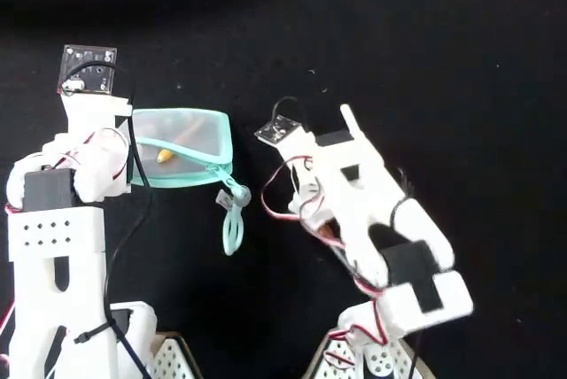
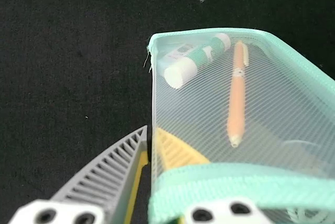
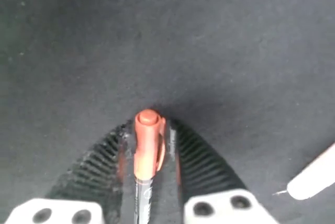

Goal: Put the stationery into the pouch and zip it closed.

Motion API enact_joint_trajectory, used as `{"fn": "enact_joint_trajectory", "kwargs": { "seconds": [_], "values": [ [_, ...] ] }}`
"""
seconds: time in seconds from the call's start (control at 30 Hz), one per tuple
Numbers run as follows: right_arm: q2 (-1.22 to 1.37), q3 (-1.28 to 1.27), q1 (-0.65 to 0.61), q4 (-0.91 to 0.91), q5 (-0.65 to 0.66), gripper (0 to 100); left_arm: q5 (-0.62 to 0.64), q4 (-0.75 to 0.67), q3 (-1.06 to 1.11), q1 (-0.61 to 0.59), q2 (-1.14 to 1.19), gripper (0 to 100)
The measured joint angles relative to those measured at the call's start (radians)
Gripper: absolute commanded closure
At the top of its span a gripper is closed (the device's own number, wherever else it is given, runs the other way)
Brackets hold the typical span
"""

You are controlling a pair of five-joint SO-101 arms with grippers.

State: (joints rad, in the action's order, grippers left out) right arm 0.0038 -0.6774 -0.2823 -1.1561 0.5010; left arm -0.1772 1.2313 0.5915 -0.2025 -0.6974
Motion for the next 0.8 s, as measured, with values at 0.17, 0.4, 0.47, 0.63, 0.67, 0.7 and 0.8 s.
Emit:
{"fn": "enact_joint_trajectory", "kwargs": {
  "seconds": [0.17, 0.4, 0.47, 0.63, 0.67, 0.7, 0.8],
  "values": [
    [-0.321, -0.1, -0.02, -0.041, -0.003, 98.6, 0.0, 0.0, 0.0, 0.0, 0.0, 97],
    [-0.887, -0.141, -0.044, -0.074, -0.066, 98.6, 0.0, 0.0, 0.0, 0.0, 0.0, 97],
    [-1.014, -0.141, -0.054, -0.072, -0.109, 98.6, 0.0, 0.0, 0.0, 0.0, 0.0, 97],
    [-1.235, -0.141, -0.18, 0.017, -0.166, 98.6, 0.0, 0.0, 0.0, 0.0, 0.0, 97],
    [-1.267, -0.141, -0.222, 0.046, -0.167, 98.6, 0.0, 0.0, 0.0, 0.0, 0.0, 97],
    [-1.298, -0.141, -0.261, 0.08, -0.169, 98.6, 0.0, 0.0, 0.0, 0.0, 0.0, 97],
    [-1.361, -0.141, -0.373, 0.193, -0.17, 98.6, 0.0, 0.0, 0.005, 0.0, 0.0, 97]
  ]
}}
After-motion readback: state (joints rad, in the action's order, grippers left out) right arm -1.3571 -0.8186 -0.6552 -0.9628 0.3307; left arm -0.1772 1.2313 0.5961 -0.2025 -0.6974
